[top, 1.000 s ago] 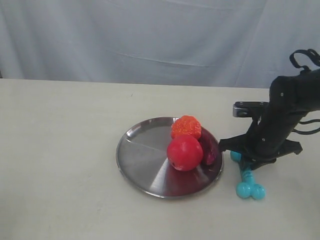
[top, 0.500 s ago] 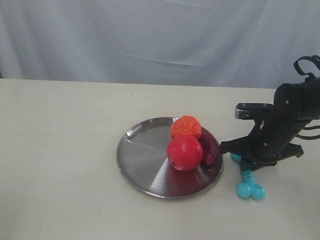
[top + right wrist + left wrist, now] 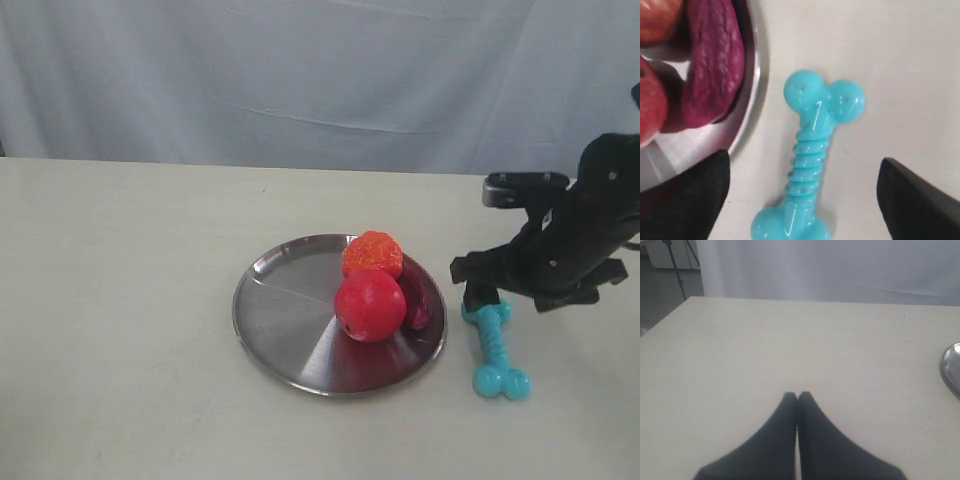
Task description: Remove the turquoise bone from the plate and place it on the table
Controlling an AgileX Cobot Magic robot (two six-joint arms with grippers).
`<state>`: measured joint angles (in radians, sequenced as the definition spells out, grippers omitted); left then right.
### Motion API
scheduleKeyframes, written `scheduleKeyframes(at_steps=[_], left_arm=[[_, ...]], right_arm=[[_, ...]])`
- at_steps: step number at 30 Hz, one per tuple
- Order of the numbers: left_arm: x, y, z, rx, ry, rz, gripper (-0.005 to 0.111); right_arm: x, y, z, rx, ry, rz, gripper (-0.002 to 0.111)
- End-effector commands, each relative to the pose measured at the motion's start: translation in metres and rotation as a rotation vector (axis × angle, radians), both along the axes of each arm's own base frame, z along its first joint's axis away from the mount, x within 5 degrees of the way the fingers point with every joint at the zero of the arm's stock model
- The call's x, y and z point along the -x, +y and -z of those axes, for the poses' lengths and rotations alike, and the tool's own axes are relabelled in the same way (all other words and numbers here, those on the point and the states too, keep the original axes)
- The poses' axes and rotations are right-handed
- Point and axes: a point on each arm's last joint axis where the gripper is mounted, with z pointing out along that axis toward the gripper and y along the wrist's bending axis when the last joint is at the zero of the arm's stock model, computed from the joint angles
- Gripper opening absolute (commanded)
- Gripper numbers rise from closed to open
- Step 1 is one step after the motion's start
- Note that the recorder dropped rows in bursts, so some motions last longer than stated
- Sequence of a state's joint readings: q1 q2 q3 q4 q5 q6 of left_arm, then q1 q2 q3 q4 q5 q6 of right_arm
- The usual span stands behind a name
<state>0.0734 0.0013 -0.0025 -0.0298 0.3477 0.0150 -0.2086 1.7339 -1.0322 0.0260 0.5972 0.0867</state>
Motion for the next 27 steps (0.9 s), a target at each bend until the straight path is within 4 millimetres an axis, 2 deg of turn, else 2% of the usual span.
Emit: scheduleKeyframes(at_steps=[1,6,8,9,10,11,12,13,14,15,16,17,20,23,25,27], left_arm=[[0.000,0.000,0.000,0.006,-0.005,-0.006,0.000],[0.000,0.000,0.000,0.006,-0.005,-0.006,0.000],[0.000,0.000,0.000,0.006,-0.005,-0.006,0.000],[0.000,0.000,0.000,0.006,-0.005,-0.006,0.000],[0.000,0.000,0.000,0.006,-0.005,-0.006,0.000],[0.000,0.000,0.000,0.006,-0.005,-0.006,0.000],[0.000,0.000,0.000,0.006,-0.005,-0.006,0.000],[0.000,0.000,0.000,0.006,-0.005,-0.006,0.000],[0.000,0.000,0.000,0.006,-0.005,-0.006,0.000],[0.000,0.000,0.000,0.006,-0.005,-0.006,0.000],[0.000,0.000,0.000,0.006,-0.005,-0.006,0.000],[0.000,0.000,0.000,0.006,-0.005,-0.006,0.000],[0.000,0.000,0.000,0.006,-0.005,-0.006,0.000],[0.000,0.000,0.000,0.006,-0.005,-0.006,0.000],[0.000,0.000,0.000,0.006,-0.005,-0.006,0.000],[0.000,0.000,0.000,0.006,-0.005,-0.006,0.000]], right_arm=[[0.015,0.003,-0.053,0.048,-0.150,-0.026,0.073],[0.042,0.009,-0.109,0.086,-0.313,-0.028,0.069],[0.056,0.012,-0.128,0.104,-0.361,-0.039,0.062],[0.075,0.016,-0.149,0.118,-0.408,-0.044,0.048],[0.083,0.018,-0.156,0.122,-0.422,-0.046,0.041],[0.104,0.022,-0.173,0.132,-0.463,-0.046,0.021],[0.112,0.024,-0.180,0.141,-0.489,-0.050,0.013],[0.136,0.030,-0.197,0.161,-0.592,-0.058,0.000],[0.146,0.033,-0.202,0.174,-0.643,-0.067,0.000],[0.173,0.042,-0.213,0.200,-0.776,-0.088,-0.001],[0.188,0.047,-0.217,0.209,-0.844,-0.100,-0.001],[0.218,0.055,-0.222,0.222,-0.970,-0.120,-0.001],[0.272,0.064,-0.213,0.224,-1.135,-0.148,-0.001],[0.316,0.069,-0.190,0.239,-1.243,-0.140,-0.001],[0.333,0.071,-0.167,0.206,-1.263,-0.123,-0.001],[0.332,0.071,-0.152,0.202,-1.241,-0.124,-0.001]])
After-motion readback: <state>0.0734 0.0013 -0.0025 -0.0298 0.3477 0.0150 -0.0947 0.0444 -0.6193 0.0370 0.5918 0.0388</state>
